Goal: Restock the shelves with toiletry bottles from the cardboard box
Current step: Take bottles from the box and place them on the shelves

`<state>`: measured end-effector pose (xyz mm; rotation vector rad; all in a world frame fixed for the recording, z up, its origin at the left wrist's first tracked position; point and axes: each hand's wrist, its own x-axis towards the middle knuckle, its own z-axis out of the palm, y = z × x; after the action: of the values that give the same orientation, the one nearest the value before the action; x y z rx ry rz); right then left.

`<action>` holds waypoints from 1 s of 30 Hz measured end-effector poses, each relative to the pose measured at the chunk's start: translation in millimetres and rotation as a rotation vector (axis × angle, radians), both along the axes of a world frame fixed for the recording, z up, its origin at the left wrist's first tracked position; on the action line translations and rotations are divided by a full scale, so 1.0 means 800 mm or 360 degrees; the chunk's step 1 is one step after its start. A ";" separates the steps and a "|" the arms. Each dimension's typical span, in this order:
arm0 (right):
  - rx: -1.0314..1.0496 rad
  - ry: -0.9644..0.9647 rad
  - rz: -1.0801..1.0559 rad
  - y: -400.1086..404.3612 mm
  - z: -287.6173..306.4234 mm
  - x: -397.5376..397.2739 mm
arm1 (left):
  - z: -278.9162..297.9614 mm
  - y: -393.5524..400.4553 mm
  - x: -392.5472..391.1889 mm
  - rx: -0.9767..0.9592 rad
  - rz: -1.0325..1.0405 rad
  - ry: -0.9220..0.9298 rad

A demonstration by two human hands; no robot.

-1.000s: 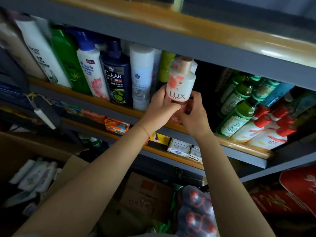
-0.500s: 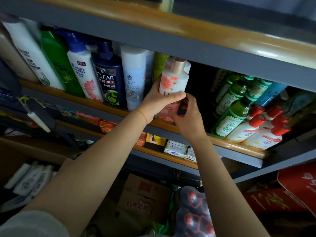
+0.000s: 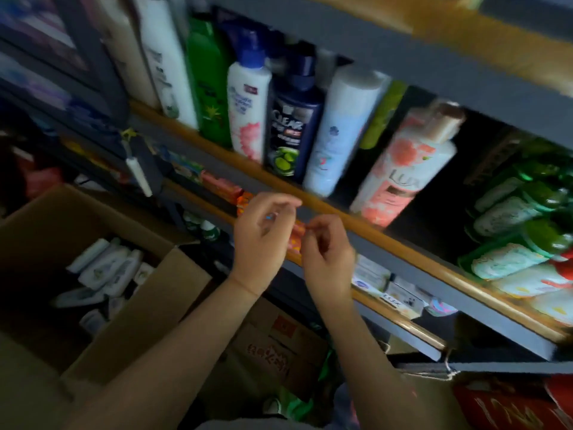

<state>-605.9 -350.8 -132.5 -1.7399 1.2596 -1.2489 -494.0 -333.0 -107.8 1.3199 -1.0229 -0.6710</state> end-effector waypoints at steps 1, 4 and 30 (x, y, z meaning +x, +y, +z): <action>0.0117 0.0060 0.0113 0.000 -0.017 0.025 | -0.023 0.012 0.031 0.0081 0.0090 -0.0065; 0.0459 0.0287 0.0459 0.001 -0.071 0.107 | -0.105 0.047 0.138 0.0519 0.0406 -0.0108; 0.2563 0.0507 0.0341 0.043 -0.543 0.642 | -0.370 0.234 0.589 0.1451 0.1187 -0.0931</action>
<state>-92.7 -316.3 -566.9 -0.7446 1.4605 0.3302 -22.7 -145.5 -404.0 2.6202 -0.5468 -0.1326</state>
